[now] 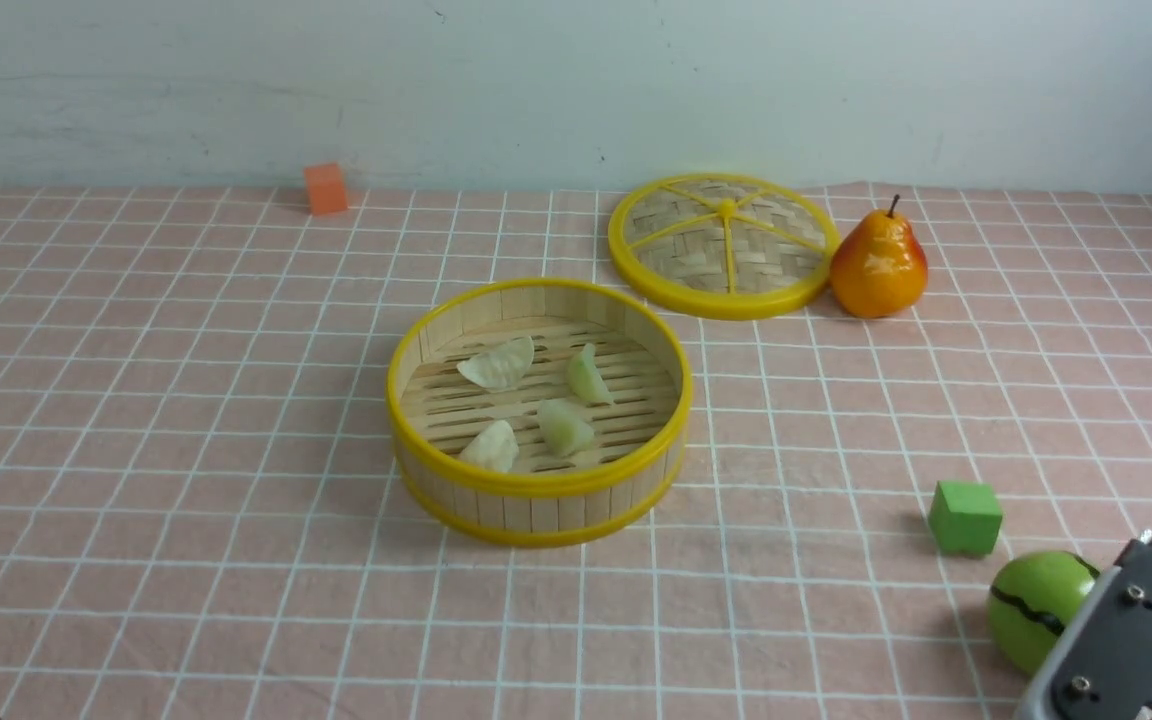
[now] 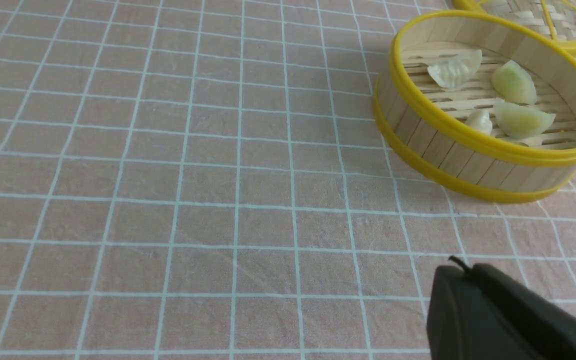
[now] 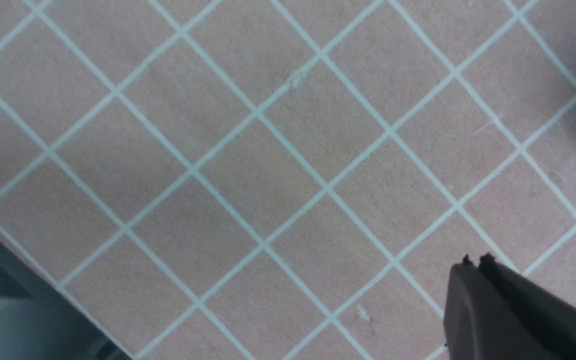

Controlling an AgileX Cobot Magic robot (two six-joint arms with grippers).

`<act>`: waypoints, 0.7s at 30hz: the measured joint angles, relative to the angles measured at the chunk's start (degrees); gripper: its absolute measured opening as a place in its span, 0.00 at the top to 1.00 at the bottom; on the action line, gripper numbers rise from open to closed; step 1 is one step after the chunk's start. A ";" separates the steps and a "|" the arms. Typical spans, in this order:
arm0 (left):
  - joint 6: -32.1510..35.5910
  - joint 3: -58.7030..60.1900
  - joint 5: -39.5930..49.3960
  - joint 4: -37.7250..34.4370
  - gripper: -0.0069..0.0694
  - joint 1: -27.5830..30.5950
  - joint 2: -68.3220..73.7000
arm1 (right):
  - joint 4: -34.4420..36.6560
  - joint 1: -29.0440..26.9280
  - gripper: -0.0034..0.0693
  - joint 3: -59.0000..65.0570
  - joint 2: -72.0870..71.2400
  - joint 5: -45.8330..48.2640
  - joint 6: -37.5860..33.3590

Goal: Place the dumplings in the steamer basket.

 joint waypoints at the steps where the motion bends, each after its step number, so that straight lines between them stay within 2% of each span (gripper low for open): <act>1: 0.00 0.00 0.00 0.00 0.90 0.00 0.00 | -0.23 0.00 0.96 0.00 -0.07 0.06 0.00; 5: 0.00 0.00 0.05 0.00 0.89 0.00 0.00 | -4.93 0.00 0.96 1.79 -3.54 -2.70 0.00; 9: 0.00 0.00 0.05 0.00 0.89 0.00 0.00 | -11.13 -0.26 0.96 5.33 -13.26 -10.29 1.03; 11: 0.00 0.00 0.05 0.00 0.89 0.00 0.00 | -17.16 -2.52 0.96 9.92 -22.29 -18.70 4.58; 12: 0.00 0.00 0.05 0.00 0.89 0.00 0.00 | -17.62 -2.80 0.96 10.34 -22.98 -19.39 4.94; 15: 0.00 0.00 0.05 0.00 0.89 0.00 0.00 | -22.02 -9.87 0.96 19.17 -34.33 -29.92 12.43; 17: 0.00 0.00 0.05 0.00 0.89 0.00 0.00 | -20.76 -16.19 0.96 25.08 -41.50 -34.16 17.12; 18: 0.00 0.00 0.05 0.00 0.89 0.00 0.00 | -20.61 -16.71 0.96 25.62 -42.05 -34.49 17.36; 19: 0.00 0.00 0.05 0.00 0.88 0.00 0.00 | -17.99 -20.81 0.96 30.34 -46.81 -37.12 18.27; 21: 0.00 0.00 0.05 0.00 0.88 0.00 0.00 | -14.86 -23.46 0.96 33.42 -50.88 -37.56 18.27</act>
